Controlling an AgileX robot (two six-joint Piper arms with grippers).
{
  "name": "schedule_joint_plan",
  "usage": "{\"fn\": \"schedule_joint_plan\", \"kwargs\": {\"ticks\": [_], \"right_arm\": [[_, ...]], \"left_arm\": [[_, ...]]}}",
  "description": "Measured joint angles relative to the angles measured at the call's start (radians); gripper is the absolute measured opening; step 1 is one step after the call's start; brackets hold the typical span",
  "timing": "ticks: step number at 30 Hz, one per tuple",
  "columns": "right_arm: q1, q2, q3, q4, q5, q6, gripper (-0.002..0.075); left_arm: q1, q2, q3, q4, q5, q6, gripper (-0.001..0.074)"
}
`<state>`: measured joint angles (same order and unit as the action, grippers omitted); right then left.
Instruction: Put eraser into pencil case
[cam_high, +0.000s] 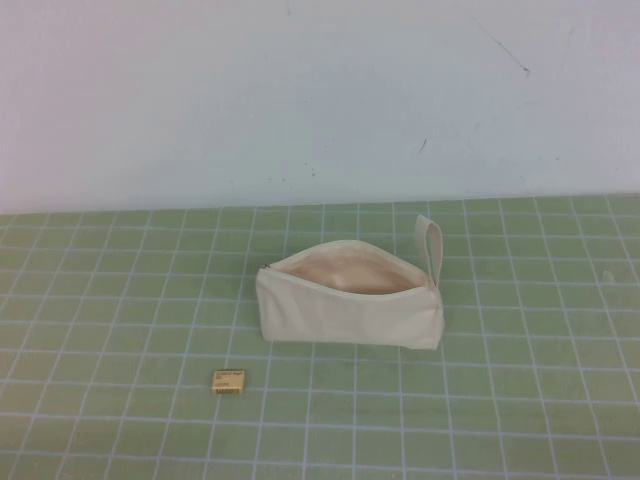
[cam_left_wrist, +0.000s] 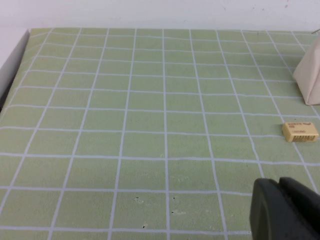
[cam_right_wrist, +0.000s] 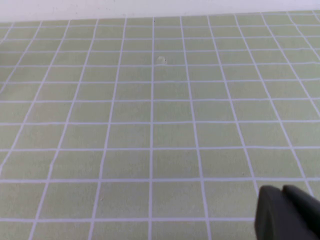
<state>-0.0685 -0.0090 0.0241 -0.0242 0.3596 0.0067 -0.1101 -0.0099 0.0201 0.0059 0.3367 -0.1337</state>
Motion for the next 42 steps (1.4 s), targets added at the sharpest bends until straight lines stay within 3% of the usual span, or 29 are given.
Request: {"fn": "schedule_joint_plan", "kwargs": {"ticks": [34, 38, 42], "right_arm": [[0.000, 0.000, 0.000, 0.000, 0.001, 0.000, -0.0001], [0.000, 0.000, 0.000, 0.000, 0.001, 0.000, -0.0001], [0.000, 0.000, 0.000, 0.000, 0.001, 0.000, -0.0001]], "left_arm": [[0.000, 0.000, 0.000, 0.000, -0.002, 0.000, -0.0001], [0.000, 0.000, 0.007, 0.022, -0.067, 0.004, -0.0001], [0.000, 0.000, 0.007, 0.127, -0.282, 0.022, -0.0001]]}}
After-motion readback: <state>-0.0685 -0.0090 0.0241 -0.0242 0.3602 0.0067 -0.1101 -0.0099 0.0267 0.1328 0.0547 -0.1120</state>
